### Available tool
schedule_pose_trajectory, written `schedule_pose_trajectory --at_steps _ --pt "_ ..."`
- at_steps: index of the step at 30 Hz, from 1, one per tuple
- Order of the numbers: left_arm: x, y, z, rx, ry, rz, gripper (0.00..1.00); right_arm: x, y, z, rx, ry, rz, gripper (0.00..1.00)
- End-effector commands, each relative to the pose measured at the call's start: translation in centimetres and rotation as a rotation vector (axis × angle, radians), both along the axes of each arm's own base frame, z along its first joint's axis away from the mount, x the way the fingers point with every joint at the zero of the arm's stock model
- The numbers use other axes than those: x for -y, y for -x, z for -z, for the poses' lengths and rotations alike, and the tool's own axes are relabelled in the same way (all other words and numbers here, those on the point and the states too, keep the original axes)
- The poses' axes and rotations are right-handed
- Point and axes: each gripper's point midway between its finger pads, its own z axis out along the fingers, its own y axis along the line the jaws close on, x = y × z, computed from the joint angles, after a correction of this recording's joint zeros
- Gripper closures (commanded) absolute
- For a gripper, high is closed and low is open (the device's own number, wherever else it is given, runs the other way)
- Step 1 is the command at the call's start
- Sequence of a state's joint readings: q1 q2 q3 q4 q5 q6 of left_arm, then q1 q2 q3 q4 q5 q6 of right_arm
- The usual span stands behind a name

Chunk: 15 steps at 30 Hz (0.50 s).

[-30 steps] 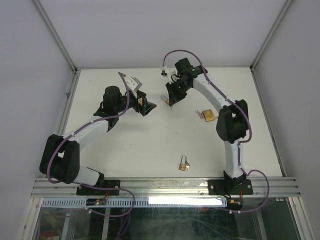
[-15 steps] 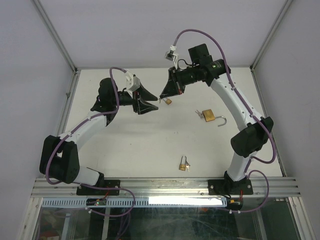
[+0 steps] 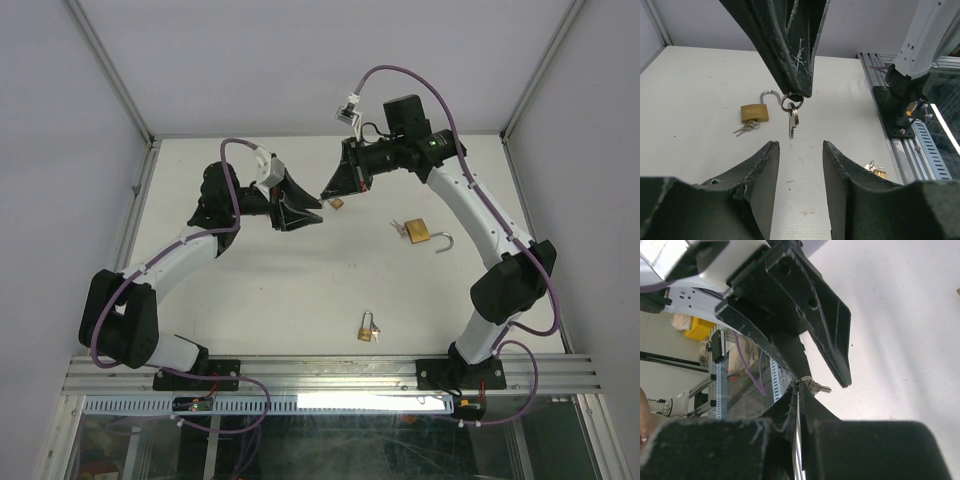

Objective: Unlock with the key
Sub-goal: Pick up the key from the center of the board.

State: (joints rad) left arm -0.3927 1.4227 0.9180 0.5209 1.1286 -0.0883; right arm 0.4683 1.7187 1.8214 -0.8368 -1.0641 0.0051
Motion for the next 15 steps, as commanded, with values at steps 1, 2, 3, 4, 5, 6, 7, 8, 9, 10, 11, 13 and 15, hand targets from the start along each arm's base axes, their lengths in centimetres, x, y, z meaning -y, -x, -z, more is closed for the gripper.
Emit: schedule_pose_trajectory --at_steps 1,2,3,4,5,6,7,8,9,10,11,13,15 --pt "0.6 0.9 -2.1 0.107 0.043 0.024 0.65 0.1 1.5 -4.6 0.091 -0.121 -0.034 1.00" --pt "0.6 0.9 -2.4 0.112 0.057 0.019 0.70 0.1 1.6 -4.7 0.090 -0.125 -0.035 1.00" --pt "0.6 0.8 -2.8 0.113 0.073 0.007 0.72 0.1 1.6 -4.8 0.088 -0.127 -0.035 1.00" --pt "0.6 0.8 -3.1 0.112 0.086 -0.004 0.72 0.1 1.6 -4.8 0.087 -0.130 -0.036 1.00" --pt "0.7 0.8 -3.3 0.115 0.094 -0.006 0.73 0.1 1.7 -4.8 0.084 -0.135 -0.040 1.00" --pt "0.6 0.8 -3.5 0.119 0.100 -0.007 0.75 0.1 1.7 -4.9 0.084 -0.141 -0.042 1.00" --pt "0.6 0.9 -3.7 0.121 0.107 -0.006 0.81 0.0 1.8 -4.9 0.085 -0.144 -0.043 1.00" --pt "0.6 1.0 -3.9 0.112 0.113 -0.005 0.88 0.1 1.7 -4.9 0.088 -0.145 -0.039 1.00" --pt "0.5 1.1 -4.2 0.117 0.120 -0.005 0.96 0.1 1.7 -4.9 0.088 -0.145 -0.038 1.00" --pt "0.5 1.3 -4.2 0.121 0.122 -0.002 1.00 0.1 1.6 -4.8 0.087 -0.144 -0.037 1.00" --pt "0.5 1.5 -4.2 0.123 0.124 0.003 1.00 0.2 1.6 -4.7 0.085 -0.143 -0.034 1.00" --pt "0.4 1.8 -4.2 0.119 0.127 0.008 1.00 0.3 1.5 -4.5 0.078 -0.138 -0.026 1.00" --pt "0.3 2.1 -4.0 0.112 0.126 0.013 0.93 0.3 1.4 -4.4 0.072 -0.140 -0.025 1.00"
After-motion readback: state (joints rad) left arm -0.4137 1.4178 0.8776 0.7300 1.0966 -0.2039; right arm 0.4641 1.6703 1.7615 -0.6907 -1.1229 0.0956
